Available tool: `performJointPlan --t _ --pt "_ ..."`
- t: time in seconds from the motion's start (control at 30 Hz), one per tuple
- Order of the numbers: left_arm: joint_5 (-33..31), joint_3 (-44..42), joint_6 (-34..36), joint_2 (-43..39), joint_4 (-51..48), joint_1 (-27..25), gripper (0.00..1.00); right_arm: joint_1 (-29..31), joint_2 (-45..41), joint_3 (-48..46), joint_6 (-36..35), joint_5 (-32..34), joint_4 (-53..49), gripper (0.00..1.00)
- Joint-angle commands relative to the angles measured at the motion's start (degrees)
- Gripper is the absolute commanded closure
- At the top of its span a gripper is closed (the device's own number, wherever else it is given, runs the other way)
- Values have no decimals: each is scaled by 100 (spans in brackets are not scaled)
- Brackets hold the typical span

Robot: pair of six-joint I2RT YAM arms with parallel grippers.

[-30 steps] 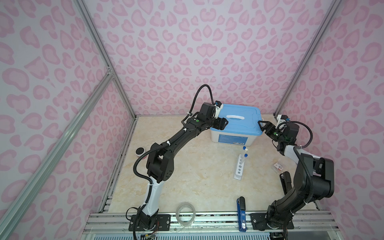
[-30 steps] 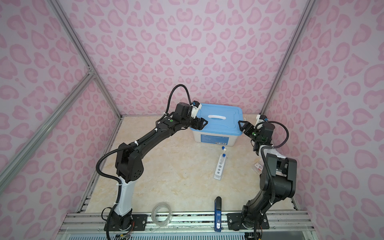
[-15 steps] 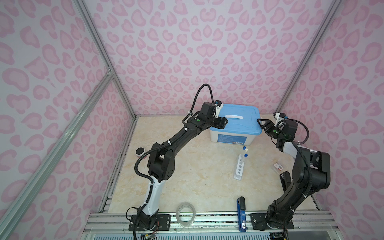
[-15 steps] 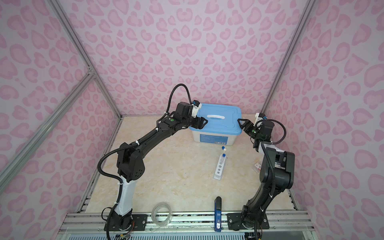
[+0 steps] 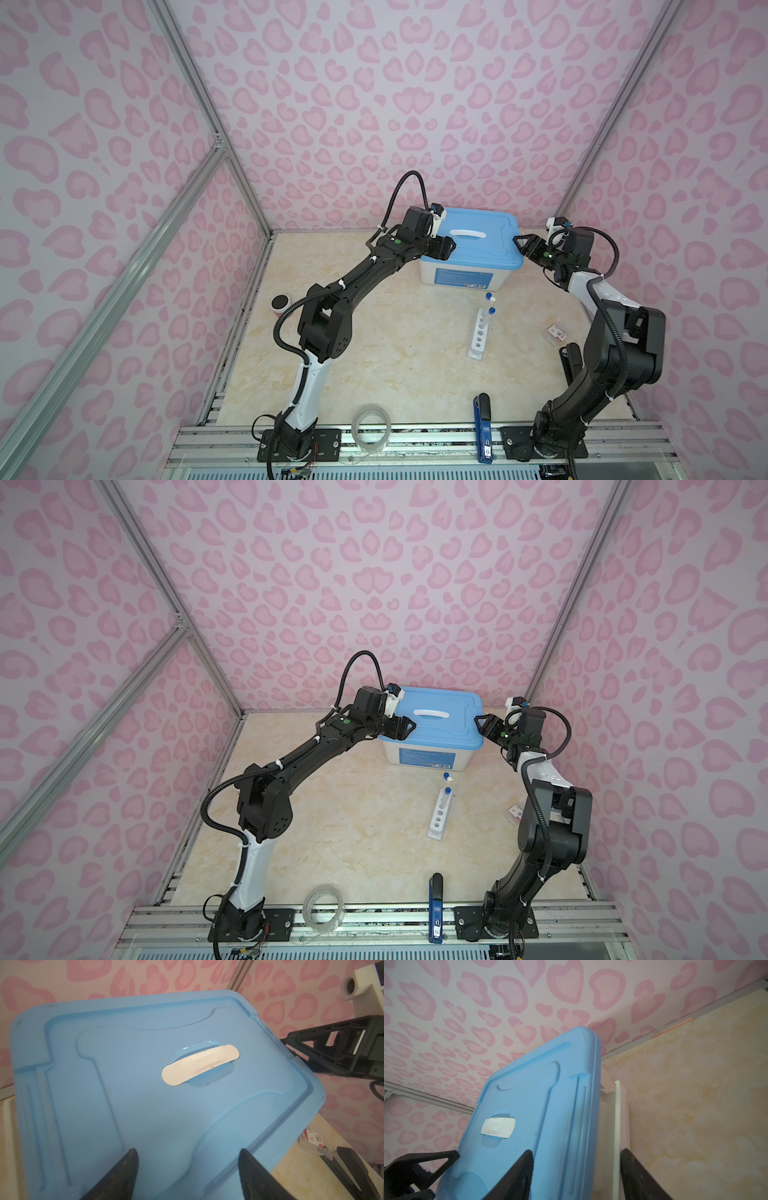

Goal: Organize the chemistry lab equipment

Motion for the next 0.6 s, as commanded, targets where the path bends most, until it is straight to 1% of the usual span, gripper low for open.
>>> performJointPlan --t 0.0,0.2,0.57 --pt "85 39 -19 64 105 0 22 116 2 187 -596 333 -871 35" --pt "90 -58 -14 27 160 8 22 238 -7 441 -881 667 -1366 37" --pt "221 -209 -114 -11 349 8 22 432 -33 850 -1358 1273 -2139 44"
